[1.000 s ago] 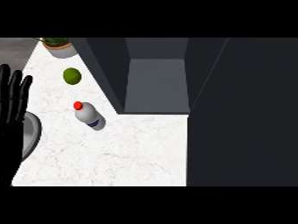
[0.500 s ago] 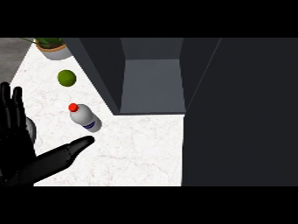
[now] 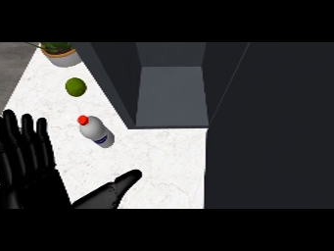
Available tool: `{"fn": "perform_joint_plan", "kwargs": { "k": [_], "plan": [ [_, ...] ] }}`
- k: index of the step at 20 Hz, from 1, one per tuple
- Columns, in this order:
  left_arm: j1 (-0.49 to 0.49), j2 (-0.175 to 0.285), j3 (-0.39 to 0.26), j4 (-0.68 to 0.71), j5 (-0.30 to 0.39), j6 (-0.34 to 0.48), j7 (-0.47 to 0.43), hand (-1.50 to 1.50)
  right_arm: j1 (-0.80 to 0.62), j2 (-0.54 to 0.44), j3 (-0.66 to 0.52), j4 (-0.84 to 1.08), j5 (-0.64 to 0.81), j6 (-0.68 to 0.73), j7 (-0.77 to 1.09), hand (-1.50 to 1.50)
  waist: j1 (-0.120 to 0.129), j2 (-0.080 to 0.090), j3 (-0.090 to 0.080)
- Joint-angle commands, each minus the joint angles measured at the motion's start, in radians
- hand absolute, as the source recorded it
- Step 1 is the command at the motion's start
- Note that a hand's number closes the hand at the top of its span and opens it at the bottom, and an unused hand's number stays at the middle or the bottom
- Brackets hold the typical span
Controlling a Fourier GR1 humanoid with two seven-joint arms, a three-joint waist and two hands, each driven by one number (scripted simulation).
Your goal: Pick up the bottled water, place it into the cabinet and close the cabinet
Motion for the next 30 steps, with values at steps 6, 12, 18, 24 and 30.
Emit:
{"fn": "perform_joint_plan", "kwargs": {
  "k": [6,12,18,24,30],
  "plan": [
    [0.076,-0.001,-0.128,-0.089,-0.163,0.061,0.105,-1.5,0.161,0.007,-0.054,-0.21,-0.107,0.043,0.041,-1.5,0.0,-0.001,0.0],
    [0.086,-0.001,-0.125,0.002,-0.126,0.097,0.039,-1.5,0.236,0.029,-0.039,-0.183,-0.073,0.114,-0.045,-1.5,-0.002,0.001,-0.001],
    [0.092,0.015,-0.055,-0.011,-0.036,0.074,0.04,-1.5,0.314,0.014,-0.06,-0.235,-0.089,0.159,-0.066,-1.5,-0.005,0.001,-0.002],
    [0.114,0.0,0.005,0.112,0.171,0.109,-0.144,-1.5,0.361,0.015,-0.065,-0.205,-0.087,0.191,-0.124,-1.5,-0.003,0.002,-0.003],
    [0.07,0.0,0.156,0.279,0.362,0.042,-0.286,-1.5,0.436,0.004,-0.08,-0.223,-0.107,0.237,-0.189,-1.5,-0.015,0.002,-0.004]
  ]
}}
